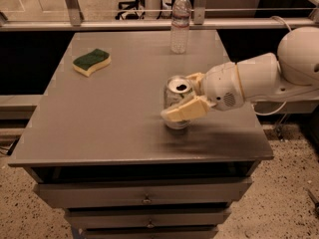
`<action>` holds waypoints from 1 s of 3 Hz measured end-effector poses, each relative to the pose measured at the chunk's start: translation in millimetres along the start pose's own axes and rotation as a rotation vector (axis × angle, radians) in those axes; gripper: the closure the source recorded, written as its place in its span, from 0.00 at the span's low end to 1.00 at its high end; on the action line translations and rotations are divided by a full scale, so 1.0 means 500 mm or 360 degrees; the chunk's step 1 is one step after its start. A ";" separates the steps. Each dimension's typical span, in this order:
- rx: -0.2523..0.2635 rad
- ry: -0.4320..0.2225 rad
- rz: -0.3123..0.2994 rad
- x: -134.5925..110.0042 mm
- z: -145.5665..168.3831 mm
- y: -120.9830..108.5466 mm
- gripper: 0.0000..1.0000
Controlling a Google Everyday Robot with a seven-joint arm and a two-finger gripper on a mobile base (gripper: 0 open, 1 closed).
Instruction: Move 7up can near sponge
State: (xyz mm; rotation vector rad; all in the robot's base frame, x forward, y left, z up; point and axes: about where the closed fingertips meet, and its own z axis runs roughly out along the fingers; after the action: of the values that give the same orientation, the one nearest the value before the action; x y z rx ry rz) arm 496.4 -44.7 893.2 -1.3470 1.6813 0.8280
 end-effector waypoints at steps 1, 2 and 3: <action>0.0178 -0.0004 -0.0040 -0.062 -0.101 -0.055 1.00; 0.0178 -0.0004 -0.0040 -0.062 -0.101 -0.055 1.00; 0.0159 -0.0016 -0.0085 -0.076 -0.050 -0.082 1.00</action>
Offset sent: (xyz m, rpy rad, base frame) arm 0.0147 -0.0278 0.0360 -0.0140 -0.0496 -0.0661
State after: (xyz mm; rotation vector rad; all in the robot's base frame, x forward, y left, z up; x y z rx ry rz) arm 535.6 -58.3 938.1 -1.3115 1.6499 0.7100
